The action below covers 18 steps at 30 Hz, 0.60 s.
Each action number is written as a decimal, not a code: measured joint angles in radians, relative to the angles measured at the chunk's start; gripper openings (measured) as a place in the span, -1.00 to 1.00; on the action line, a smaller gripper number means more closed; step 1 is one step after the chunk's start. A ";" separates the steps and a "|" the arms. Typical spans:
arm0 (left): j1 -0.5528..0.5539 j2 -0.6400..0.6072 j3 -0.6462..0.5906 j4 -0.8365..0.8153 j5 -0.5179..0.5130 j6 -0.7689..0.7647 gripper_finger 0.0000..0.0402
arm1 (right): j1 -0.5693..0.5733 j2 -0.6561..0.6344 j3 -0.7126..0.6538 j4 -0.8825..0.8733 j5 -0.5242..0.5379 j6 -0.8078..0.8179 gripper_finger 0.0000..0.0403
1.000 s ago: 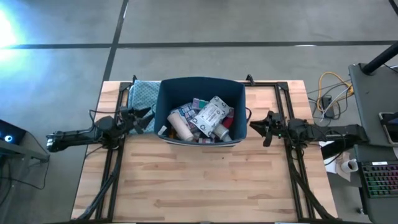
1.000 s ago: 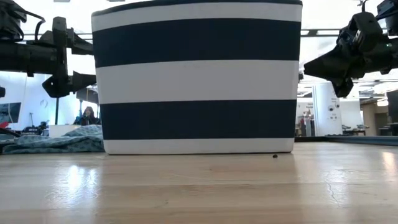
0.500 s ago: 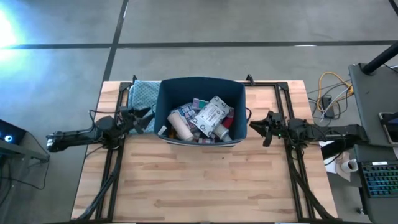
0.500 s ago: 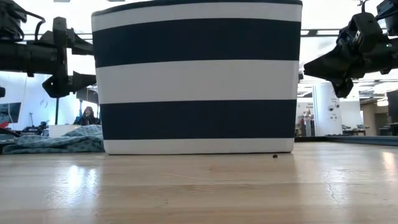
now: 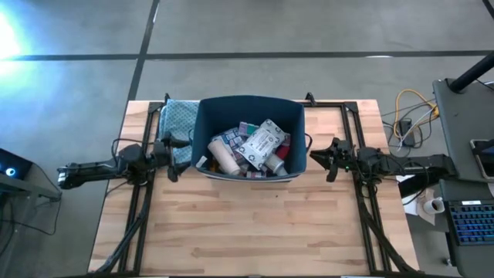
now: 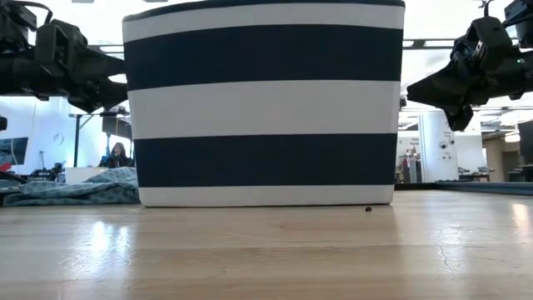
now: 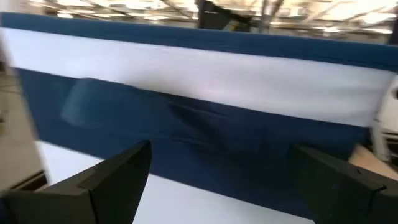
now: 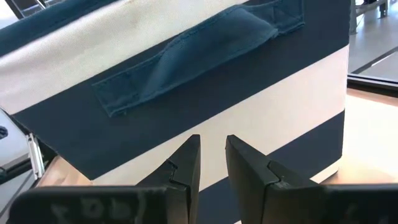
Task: Pick & place medical supplies in basket/bin
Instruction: Return to Home Position
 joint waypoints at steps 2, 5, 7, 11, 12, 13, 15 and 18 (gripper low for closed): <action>0.000 0.000 0.000 -0.001 0.021 0.001 0.75 | 0.000 0.000 0.000 0.000 0.000 0.000 -0.66; 0.000 0.000 0.000 -0.004 0.031 0.001 0.75 | 0.000 0.000 0.000 0.000 0.000 0.000 -0.66; 0.002 0.000 0.000 -0.008 0.071 0.001 0.75 | 0.000 0.000 0.000 0.000 0.000 0.000 -0.66; 0.008 0.000 0.000 -0.034 0.216 0.001 0.75 | 0.000 0.000 0.000 0.000 0.000 0.000 -0.66; 0.008 0.000 0.000 -0.029 0.237 0.001 0.75 | 0.000 0.000 0.000 0.000 0.000 0.000 -0.66; 0.009 0.000 0.000 -0.029 0.243 0.001 0.75 | 0.000 0.000 0.000 0.000 0.000 0.000 -0.66; 0.009 0.000 0.000 -0.029 0.243 0.001 0.75 | 0.000 0.000 0.000 0.000 0.000 0.000 -0.66; 0.009 0.000 0.000 -0.029 0.245 0.001 0.75 | 0.000 0.000 0.000 0.000 0.000 0.000 -0.66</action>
